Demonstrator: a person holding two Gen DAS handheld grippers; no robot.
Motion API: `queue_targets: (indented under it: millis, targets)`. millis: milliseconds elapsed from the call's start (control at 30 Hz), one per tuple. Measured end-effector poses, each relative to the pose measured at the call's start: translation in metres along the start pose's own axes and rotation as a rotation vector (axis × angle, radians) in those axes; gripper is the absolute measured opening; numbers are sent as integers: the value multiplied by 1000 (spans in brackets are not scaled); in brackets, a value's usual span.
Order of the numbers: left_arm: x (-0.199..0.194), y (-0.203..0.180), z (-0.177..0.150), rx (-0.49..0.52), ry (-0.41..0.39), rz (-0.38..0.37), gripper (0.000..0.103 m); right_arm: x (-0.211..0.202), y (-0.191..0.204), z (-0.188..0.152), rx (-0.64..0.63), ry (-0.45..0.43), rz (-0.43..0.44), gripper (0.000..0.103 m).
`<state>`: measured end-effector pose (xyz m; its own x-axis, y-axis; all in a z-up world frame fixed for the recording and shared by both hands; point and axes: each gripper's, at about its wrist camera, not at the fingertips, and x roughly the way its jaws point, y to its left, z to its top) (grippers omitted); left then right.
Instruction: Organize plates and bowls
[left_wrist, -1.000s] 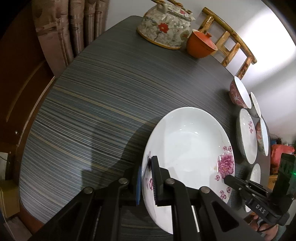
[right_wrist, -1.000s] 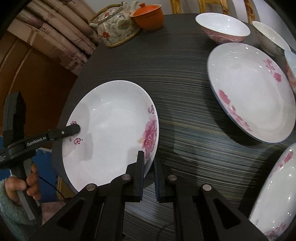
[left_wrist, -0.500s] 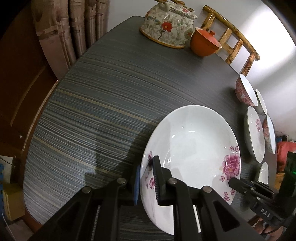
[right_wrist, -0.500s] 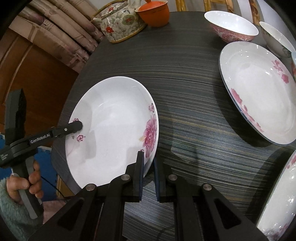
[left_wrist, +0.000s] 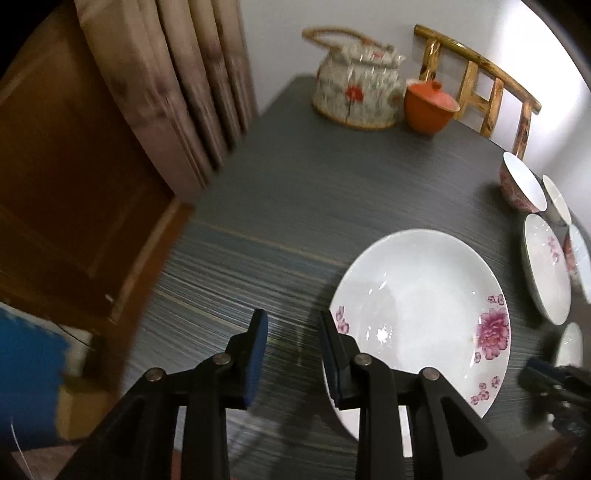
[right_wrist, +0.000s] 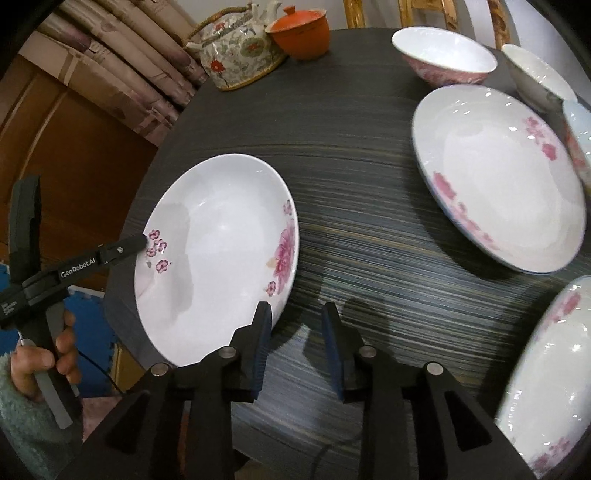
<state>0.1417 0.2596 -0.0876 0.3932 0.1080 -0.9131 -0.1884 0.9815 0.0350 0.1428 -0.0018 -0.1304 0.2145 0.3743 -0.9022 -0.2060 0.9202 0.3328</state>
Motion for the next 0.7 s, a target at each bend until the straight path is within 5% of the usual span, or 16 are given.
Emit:
queue_targets:
  millis: [233,700]
  targets:
    - [-45,-41,-8,76,-72,-28,41,-43,-24,-18,-64,-18,-6,27]
    - [-63,-166,-34,144,59,-324,42,-118,-123,-58,61,-65,-76,28]
